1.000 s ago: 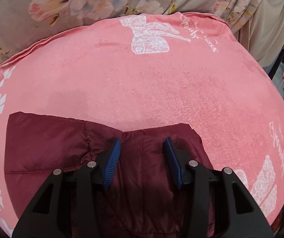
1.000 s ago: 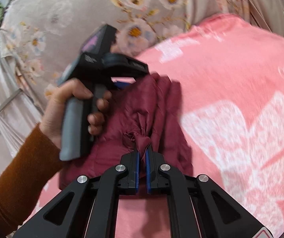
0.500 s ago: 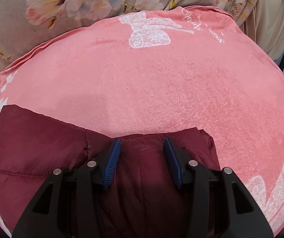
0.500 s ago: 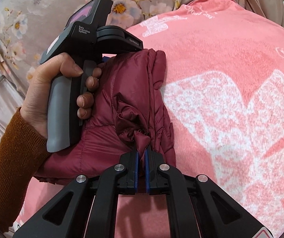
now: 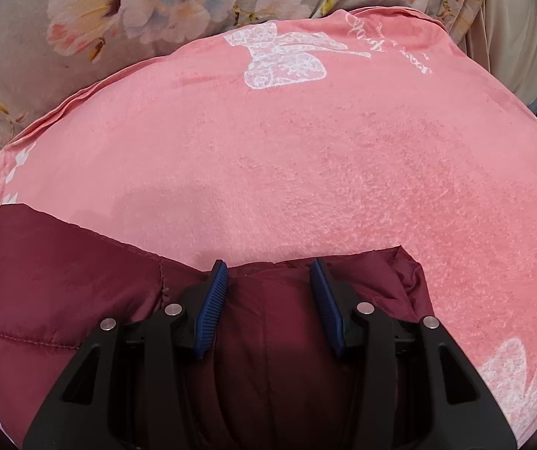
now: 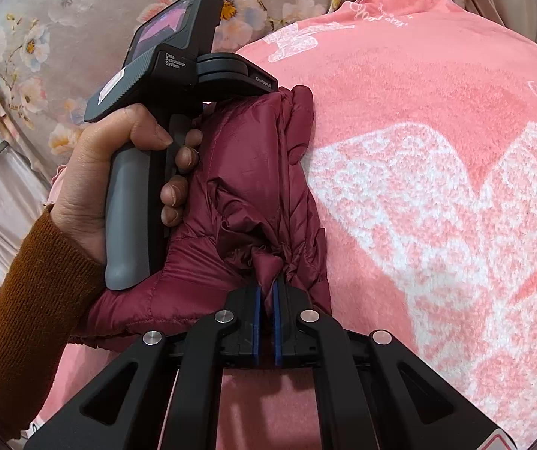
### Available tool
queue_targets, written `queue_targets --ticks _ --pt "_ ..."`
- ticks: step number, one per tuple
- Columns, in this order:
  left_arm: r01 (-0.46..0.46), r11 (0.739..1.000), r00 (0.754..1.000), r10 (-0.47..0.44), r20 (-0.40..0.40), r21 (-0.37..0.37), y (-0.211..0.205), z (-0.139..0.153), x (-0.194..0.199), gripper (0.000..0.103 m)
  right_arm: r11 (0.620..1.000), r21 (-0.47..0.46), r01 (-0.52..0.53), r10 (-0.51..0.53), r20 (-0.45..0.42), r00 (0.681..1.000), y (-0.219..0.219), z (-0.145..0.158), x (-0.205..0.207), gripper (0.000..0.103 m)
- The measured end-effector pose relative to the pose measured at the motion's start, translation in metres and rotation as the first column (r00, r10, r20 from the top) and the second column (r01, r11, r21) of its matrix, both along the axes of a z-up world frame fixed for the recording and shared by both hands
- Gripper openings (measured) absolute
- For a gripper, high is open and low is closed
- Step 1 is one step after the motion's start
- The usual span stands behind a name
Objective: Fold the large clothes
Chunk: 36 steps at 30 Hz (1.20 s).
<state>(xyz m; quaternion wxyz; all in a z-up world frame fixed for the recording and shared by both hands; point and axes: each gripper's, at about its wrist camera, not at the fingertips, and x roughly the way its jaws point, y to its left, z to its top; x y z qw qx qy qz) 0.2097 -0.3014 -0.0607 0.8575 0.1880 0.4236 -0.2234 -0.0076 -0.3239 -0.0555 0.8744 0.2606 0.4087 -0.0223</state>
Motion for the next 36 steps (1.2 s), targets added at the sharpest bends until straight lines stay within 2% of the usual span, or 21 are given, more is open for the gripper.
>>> queue_targets --ticks 18,21,24,27,28,29,30,31,33,36 --pt "-0.007 1.0 1.0 0.006 0.029 0.004 -0.005 -0.008 0.001 0.045 1.0 -0.018 0.005 -0.005 0.001 1.0 0.006 0.0 0.005 0.001" --pt "-0.007 1.0 1.0 0.007 0.028 -0.004 -0.004 -0.007 0.001 0.045 1.0 0.005 0.005 -0.005 0.006 1.0 0.003 -0.002 0.004 0.001" --pt "-0.005 0.999 1.0 0.006 0.003 -0.047 0.002 -0.001 0.004 0.046 0.997 0.071 -0.001 0.0 0.017 1.0 -0.005 -0.005 0.003 0.001" --pt "-0.014 0.992 1.0 0.011 -0.023 -0.126 0.017 0.018 0.002 0.052 0.992 0.125 -0.003 0.001 0.019 1.0 -0.012 0.004 -0.003 0.011" --pt "-0.026 0.986 0.999 0.021 -0.027 -0.167 0.029 0.031 -0.002 0.056 0.992 0.126 0.008 -0.01 0.018 1.0 -0.015 0.013 -0.005 0.021" --pt "-0.032 0.98 0.999 0.027 -0.027 -0.197 0.038 0.042 -0.005 0.065 0.993 0.112 0.025 -0.028 0.027 0.999 -0.017 0.022 -0.007 0.033" --pt "-0.036 0.971 0.999 0.033 -0.019 -0.237 0.053 0.059 -0.01 0.073 0.995 0.084 0.049 -0.054 0.056 0.997 -0.021 0.038 -0.009 0.038" --pt "-0.038 0.963 0.999 0.038 -0.006 -0.265 0.07 0.075 -0.016 0.075 0.996 0.067 0.06 -0.066 0.083 0.994 -0.024 0.05 -0.009 0.043" --pt "-0.053 0.954 0.998 0.058 0.011 -0.294 0.101 0.098 -0.026 0.085 0.996 0.06 0.073 -0.08 0.111 0.991 -0.031 0.068 -0.004 0.047" --pt "-0.114 0.941 0.993 0.118 -0.006 -0.318 0.15 0.112 -0.032 0.089 0.991 0.102 0.081 -0.094 0.13 0.987 -0.04 0.086 0.02 0.049"
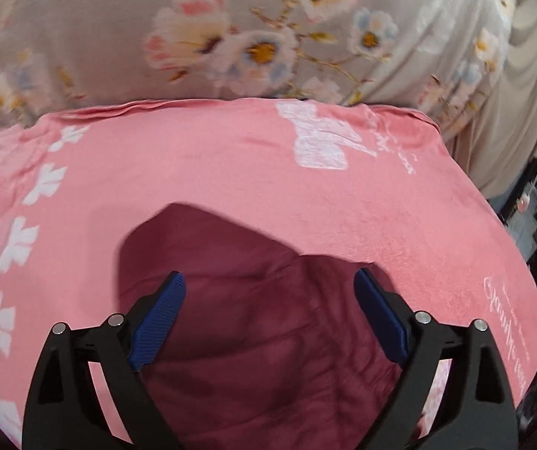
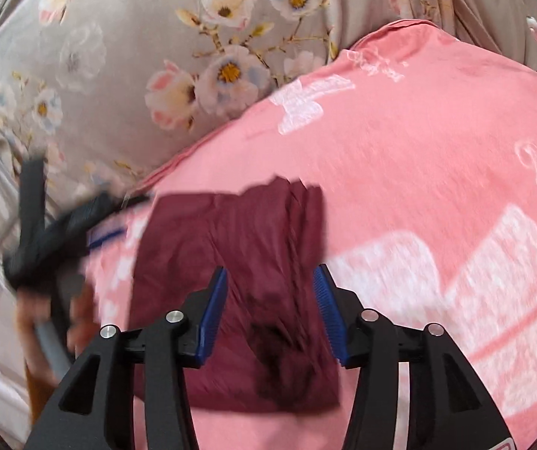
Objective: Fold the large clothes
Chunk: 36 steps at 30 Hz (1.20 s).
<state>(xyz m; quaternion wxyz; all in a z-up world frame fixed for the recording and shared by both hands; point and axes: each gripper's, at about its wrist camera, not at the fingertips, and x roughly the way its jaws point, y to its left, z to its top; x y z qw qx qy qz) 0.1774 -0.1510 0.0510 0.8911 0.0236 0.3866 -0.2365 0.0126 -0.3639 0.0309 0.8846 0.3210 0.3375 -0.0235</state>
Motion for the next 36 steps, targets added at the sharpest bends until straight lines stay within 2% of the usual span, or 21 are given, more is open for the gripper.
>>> queue_targets --ticks 4,6,9,12,13,14,17,20,23,25,27,29,32,36 --pt "-0.075 0.99 0.989 0.059 -0.138 -0.117 0.064 -0.014 0.007 0.089 1.0 0.003 0.012 -0.012 -0.014 1.0 -0.003 -0.001 0.031 0.049" --pt "-0.115 0.982 0.981 0.089 -0.174 -0.149 0.088 -0.022 0.006 0.089 1.0 0.011 0.013 -0.013 -0.029 0.999 -0.002 -0.005 0.046 0.049" --pt "-0.132 0.98 0.979 0.106 -0.172 -0.149 0.106 -0.028 0.0 0.089 1.0 -0.013 0.024 -0.025 -0.048 0.999 -0.005 -0.006 0.062 0.049" --pt "-0.111 0.979 0.983 0.082 -0.167 -0.172 0.105 -0.023 -0.005 0.089 0.998 0.013 0.057 -0.056 -0.075 0.996 -0.019 -0.007 0.088 0.045" --pt "-0.096 0.979 0.985 0.068 -0.156 -0.178 0.1 -0.018 -0.006 0.089 0.997 0.014 0.07 -0.068 -0.089 0.994 -0.023 -0.008 0.096 0.042" --pt "-0.073 0.982 0.989 0.048 -0.142 -0.177 0.092 -0.011 -0.006 0.089 0.997 0.007 0.074 -0.073 -0.11 0.991 -0.026 -0.01 0.103 0.033" --pt "0.012 0.992 0.995 -0.024 -0.093 -0.122 0.049 0.007 0.003 0.089 0.996 0.039 0.077 -0.07 -0.168 0.983 -0.028 -0.019 0.097 0.031" --pt "0.131 0.991 0.989 -0.131 -0.068 -0.013 -0.005 0.013 0.007 0.087 1.0 0.001 0.022 -0.021 -0.095 0.995 -0.007 -0.01 0.04 0.036" --pt "0.199 0.977 0.978 -0.193 -0.078 0.079 -0.049 0.0 0.008 0.082 0.998 -0.045 -0.05 0.045 -0.106 0.993 0.016 -0.018 -0.003 0.037" --pt "0.24 0.964 0.966 -0.224 -0.132 0.116 -0.079 -0.019 0.014 0.077 0.996 -0.029 -0.089 0.085 -0.123 0.989 0.025 -0.028 -0.017 0.037" --pt "0.261 0.953 0.956 -0.232 -0.18 0.155 -0.103 -0.04 0.018 0.069 0.992 -0.058 -0.112 0.104 -0.135 0.985 0.031 -0.033 -0.021 0.03" --pt "0.254 0.945 0.958 -0.217 -0.185 0.205 -0.118 -0.057 0.022 0.068 0.989 -0.099 -0.114 0.098 -0.154 0.983 0.034 -0.04 -0.022 0.009" --pt "0.219 0.939 0.97 -0.18 -0.163 0.265 -0.13 -0.074 0.027 0.068 0.992 -0.08 -0.093 0.079 -0.157 0.984 0.029 -0.048 -0.028 0.004" --pt "0.202 0.931 0.976 -0.165 -0.144 0.303 -0.137 -0.088 0.029 0.068 0.997 -0.041 -0.067 0.059 -0.19 0.98 0.023 -0.07 -0.028 0.001"
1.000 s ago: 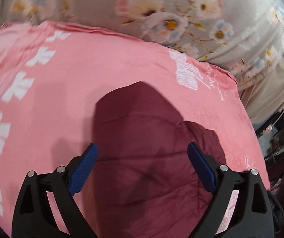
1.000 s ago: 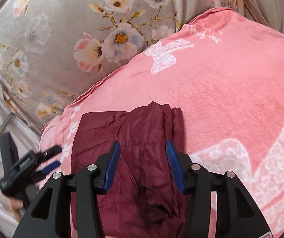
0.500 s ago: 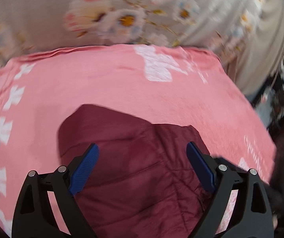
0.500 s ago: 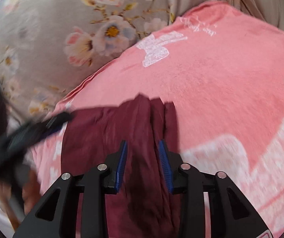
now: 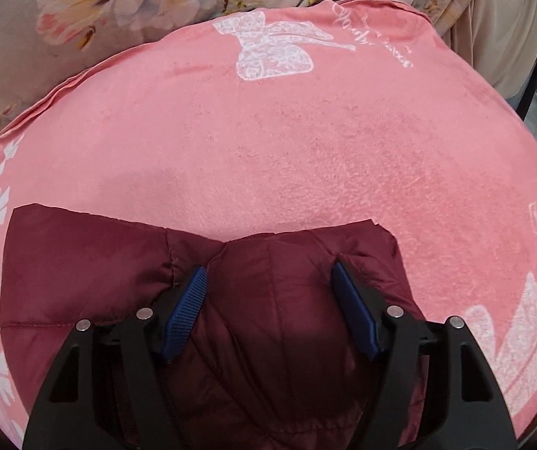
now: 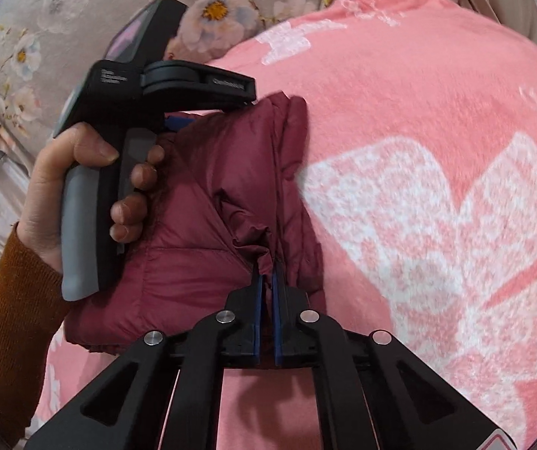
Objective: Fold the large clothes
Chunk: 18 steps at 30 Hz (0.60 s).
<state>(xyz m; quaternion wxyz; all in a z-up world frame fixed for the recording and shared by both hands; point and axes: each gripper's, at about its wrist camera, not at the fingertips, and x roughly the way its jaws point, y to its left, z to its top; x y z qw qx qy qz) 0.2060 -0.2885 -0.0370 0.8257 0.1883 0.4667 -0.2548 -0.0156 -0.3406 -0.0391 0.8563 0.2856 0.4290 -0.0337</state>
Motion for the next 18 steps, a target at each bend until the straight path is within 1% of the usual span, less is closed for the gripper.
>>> queue_targets --ticks 2,4,6,7,8,9,10,11,12,13,14,15,17,18 --pt "-0.007 1.0 1.0 0.007 0.012 0.005 -0.003 -0.005 0.003 0.068 0.996 0.086 0.033 -0.033 0.002 0.999 -0.01 -0.015 -0.001 0.0" --pt "-0.016 1.0 0.999 0.015 0.036 0.011 -0.004 -0.01 0.002 0.068 0.99 0.134 0.045 -0.047 0.01 0.999 -0.015 -0.023 0.001 0.0" --pt "-0.028 0.999 0.998 0.027 0.061 0.022 -0.006 -0.012 0.001 0.068 0.992 0.121 0.038 -0.039 0.004 0.999 -0.015 -0.021 0.002 0.0" --pt "-0.033 0.999 0.997 0.032 0.064 0.018 -0.007 -0.011 0.001 0.068 0.996 0.092 0.017 -0.017 -0.004 1.0 -0.012 -0.015 0.003 0.001" --pt "-0.034 0.999 0.998 0.034 0.051 -0.003 -0.003 -0.006 0.002 0.068 0.998 0.064 0.001 0.0 -0.011 1.0 -0.009 -0.005 0.005 0.01" --pt "-0.035 0.999 0.999 0.036 0.033 -0.032 0.003 0.001 0.0 0.067 0.999 0.047 -0.007 0.008 -0.007 1.0 -0.008 0.003 0.003 0.016" --pt "-0.04 0.995 0.999 0.041 0.012 -0.086 0.015 0.014 -0.002 0.067 1.0 0.02 -0.011 0.011 0.005 1.0 -0.008 0.015 -0.001 0.026" --pt "-0.048 0.987 0.999 0.048 -0.001 -0.155 0.033 0.031 -0.005 0.069 1.0 -0.007 -0.009 0.009 0.029 1.0 -0.008 0.028 -0.006 0.043" --pt "-0.062 0.978 0.998 0.063 0.002 -0.201 0.051 0.046 -0.01 0.081 1.0 -0.013 -0.007 0.007 0.054 0.999 -0.01 0.036 -0.009 0.053" --pt "-0.08 0.969 0.996 0.085 0.013 -0.232 0.069 0.059 -0.013 0.088 1.0 -0.011 0.001 0.0 0.086 0.996 -0.014 0.046 -0.01 0.065" --pt "-0.105 0.958 0.993 0.115 0.021 -0.268 0.093 0.071 -0.018 0.095 1.0 -0.009 0.014 -0.013 0.104 0.994 -0.018 0.052 -0.009 0.067" --pt "-0.127 0.95 0.991 0.136 0.011 -0.286 0.111 0.077 -0.019 0.095 1.0 -0.005 0.029 -0.029 0.105 0.994 -0.023 0.053 -0.004 0.068" --pt "-0.198 0.934 0.98 0.19 -0.056 -0.297 0.154 0.077 -0.017 0.095 0.999 0.019 0.046 -0.048 0.075 0.996 -0.028 0.047 0.005 0.068" --pt "-0.228 0.922 0.973 0.209 -0.095 -0.313 0.172 0.072 -0.016 0.095 0.997 0.055 0.045 -0.049 0.061 0.997 -0.033 0.041 0.015 0.068"
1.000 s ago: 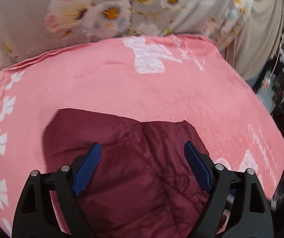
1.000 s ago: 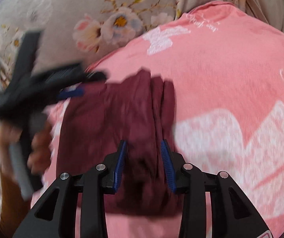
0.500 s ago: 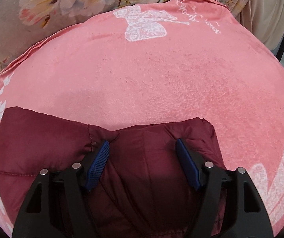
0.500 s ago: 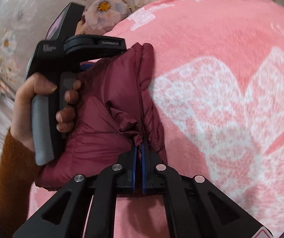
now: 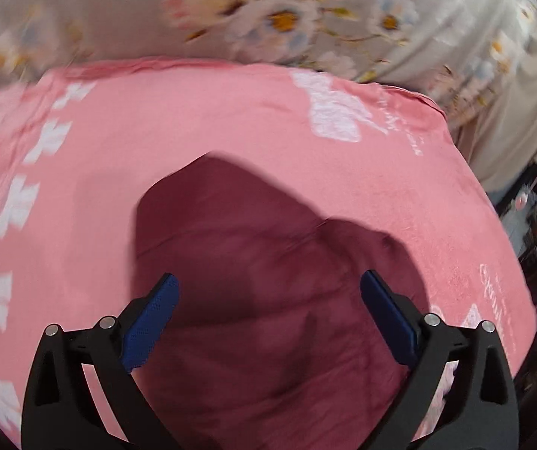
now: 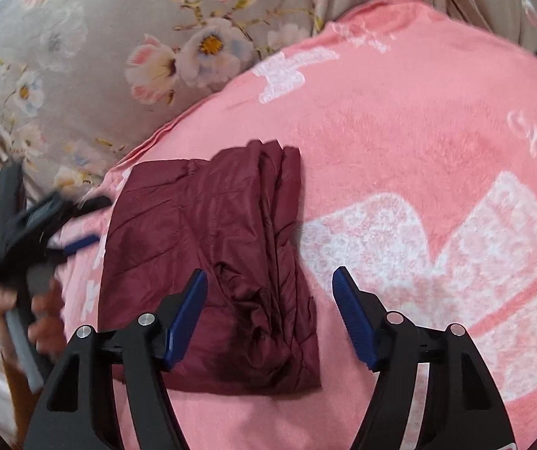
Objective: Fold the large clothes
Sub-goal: 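Grasp the folded jacket bundle with both grippers and lift it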
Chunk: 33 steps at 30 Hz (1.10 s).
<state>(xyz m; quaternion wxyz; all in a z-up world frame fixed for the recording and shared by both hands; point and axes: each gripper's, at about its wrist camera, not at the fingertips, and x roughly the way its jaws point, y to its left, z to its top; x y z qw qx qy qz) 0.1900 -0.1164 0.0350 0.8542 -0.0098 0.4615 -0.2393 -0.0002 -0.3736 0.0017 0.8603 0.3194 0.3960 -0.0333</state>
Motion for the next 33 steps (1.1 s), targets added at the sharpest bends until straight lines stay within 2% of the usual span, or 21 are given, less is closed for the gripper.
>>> queue_targets --ticks 3,6,8,13,16,17,18,19,21,22,23,24,27,30,33 --pt "-0.053 0.997 0.991 0.045 -0.13 -0.059 0.052 -0.027 0.001 0.095 0.996 0.083 -0.035 0.037 -0.027 0.999 0.003 -0.018 0.016 0.068" --pt "-0.089 0.994 0.981 0.075 -0.177 -0.068 0.077 -0.054 -0.01 0.095 0.993 0.104 -0.049 0.056 -0.065 0.996 0.012 -0.035 0.024 0.07" --pt "-0.087 0.992 0.976 0.067 -0.206 -0.093 0.083 -0.067 -0.014 0.095 0.994 0.097 -0.043 0.049 -0.066 0.997 0.018 -0.04 0.026 0.074" --pt "-0.077 0.967 0.958 0.005 -0.288 -0.242 0.084 -0.091 -0.021 0.096 0.993 0.102 -0.054 0.059 -0.049 0.997 0.021 -0.047 0.027 0.077" --pt "-0.044 0.943 0.932 -0.081 -0.354 -0.331 0.071 -0.107 -0.022 0.097 0.991 0.12 -0.052 0.057 -0.041 0.997 0.02 -0.051 0.035 0.077" --pt "-0.039 0.943 0.932 -0.084 -0.352 -0.329 0.068 -0.108 -0.023 0.097 0.992 0.118 -0.05 0.055 -0.045 0.997 0.02 -0.052 0.036 0.074" --pt "-0.029 0.952 0.942 -0.076 -0.325 -0.306 0.063 -0.104 -0.026 0.096 0.992 0.115 -0.052 0.058 -0.047 0.997 0.02 -0.051 0.036 0.07" --pt "-0.014 0.957 0.947 -0.081 -0.311 -0.291 0.059 -0.101 -0.028 0.095 0.991 0.121 -0.064 0.07 -0.042 0.997 0.021 -0.051 0.037 0.059" --pt "-0.01 0.965 0.956 -0.068 -0.287 -0.261 0.056 -0.093 -0.032 0.084 0.989 0.127 -0.077 0.082 -0.035 0.996 0.024 -0.048 0.038 0.045" --pt "-0.006 0.968 0.959 -0.065 -0.274 -0.252 0.056 -0.088 -0.034 0.08 0.991 0.1 -0.088 0.091 -0.024 0.996 0.028 -0.042 0.037 0.034" --pt "0.0 0.971 0.965 -0.063 -0.256 -0.239 0.055 -0.082 -0.036 0.073 0.992 0.083 -0.094 0.096 -0.018 0.995 0.031 -0.037 0.036 0.027" --pt "0.009 0.973 0.969 -0.065 -0.238 -0.23 0.053 -0.076 -0.035 0.066 0.993 0.061 -0.099 0.099 -0.007 0.995 0.035 -0.03 0.035 0.024" --pt "0.041 0.981 0.984 -0.073 -0.165 -0.192 0.05 -0.053 -0.044 0.053 0.994 0.002 -0.109 0.109 0.034 0.993 0.048 -0.006 0.031 0.016" --pt "0.074 0.986 0.993 -0.086 -0.076 -0.148 0.046 -0.025 -0.057 0.047 0.992 -0.058 -0.114 0.118 0.081 0.99 0.062 0.021 0.026 0.014" --pt "0.095 0.987 0.995 -0.096 -0.003 -0.13 0.044 0.002 -0.068 0.045 0.989 -0.105 -0.107 0.121 0.143 0.982 0.072 0.049 0.019 0.014"
